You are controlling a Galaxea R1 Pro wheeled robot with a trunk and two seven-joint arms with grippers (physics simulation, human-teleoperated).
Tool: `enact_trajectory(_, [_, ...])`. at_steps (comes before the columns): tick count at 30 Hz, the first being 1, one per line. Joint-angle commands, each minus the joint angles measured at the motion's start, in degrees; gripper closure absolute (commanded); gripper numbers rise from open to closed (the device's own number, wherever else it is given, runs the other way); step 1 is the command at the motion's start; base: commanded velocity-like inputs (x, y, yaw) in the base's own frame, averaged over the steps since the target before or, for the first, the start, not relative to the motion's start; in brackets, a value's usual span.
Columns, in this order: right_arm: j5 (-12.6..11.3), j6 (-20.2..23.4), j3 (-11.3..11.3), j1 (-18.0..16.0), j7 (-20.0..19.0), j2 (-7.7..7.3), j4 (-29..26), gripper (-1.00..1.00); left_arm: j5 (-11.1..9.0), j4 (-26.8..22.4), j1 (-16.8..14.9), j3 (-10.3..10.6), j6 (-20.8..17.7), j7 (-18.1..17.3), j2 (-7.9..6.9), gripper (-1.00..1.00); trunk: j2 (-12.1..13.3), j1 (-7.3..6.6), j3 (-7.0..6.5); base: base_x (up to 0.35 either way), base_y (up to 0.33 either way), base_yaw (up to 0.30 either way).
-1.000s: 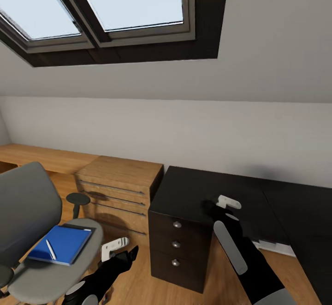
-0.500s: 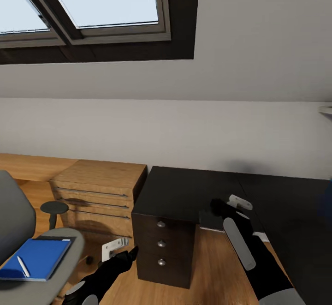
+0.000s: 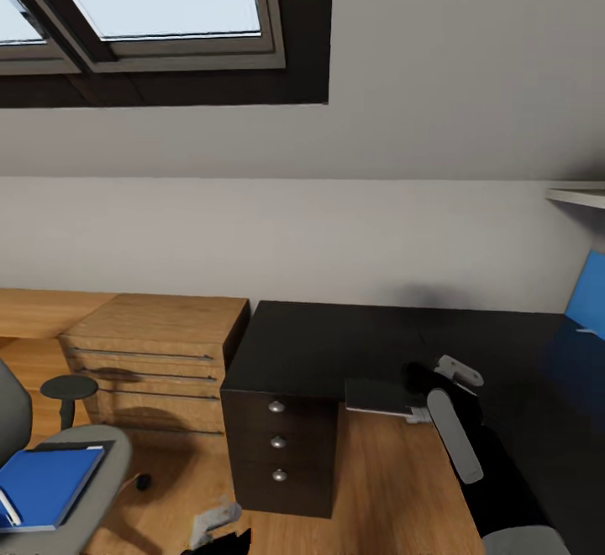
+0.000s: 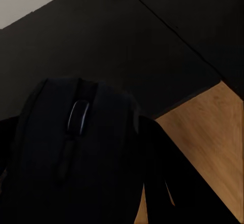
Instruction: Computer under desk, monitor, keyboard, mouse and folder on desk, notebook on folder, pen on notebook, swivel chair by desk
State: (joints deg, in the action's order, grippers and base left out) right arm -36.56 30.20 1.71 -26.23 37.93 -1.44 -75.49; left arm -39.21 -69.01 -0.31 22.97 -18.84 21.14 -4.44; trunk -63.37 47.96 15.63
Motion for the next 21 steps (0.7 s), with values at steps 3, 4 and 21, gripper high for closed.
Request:
enact_trajectory(3, [-0.6,1.02,-1.95,-0.05,0.65,0.08,-0.67,1.0,0.58,10.5,-0.05,7.74,14.53,0.3,-0.31,-1.0,-0.05,0.01,0.34,0.0,0.0,0.0])
enact_trajectory(4, [-0.57,1.01,-2.07,-0.05,0.65,0.08,-0.67,1.0,0.89,11.02,-0.05,8.06,16.04,0.27,-0.37,-1.0,-0.05,0.01,0.43,0.0,0.0,0.0])
enact_trajectory(21, [-0.61,1.07,-3.91,-0.05,0.59,0.03,-0.71,1.0,2.88,13.08,-0.05,9.35,19.06,0.31,-0.41,-1.0,-0.05,0.01,1.66,0.0,0.0,0.0])
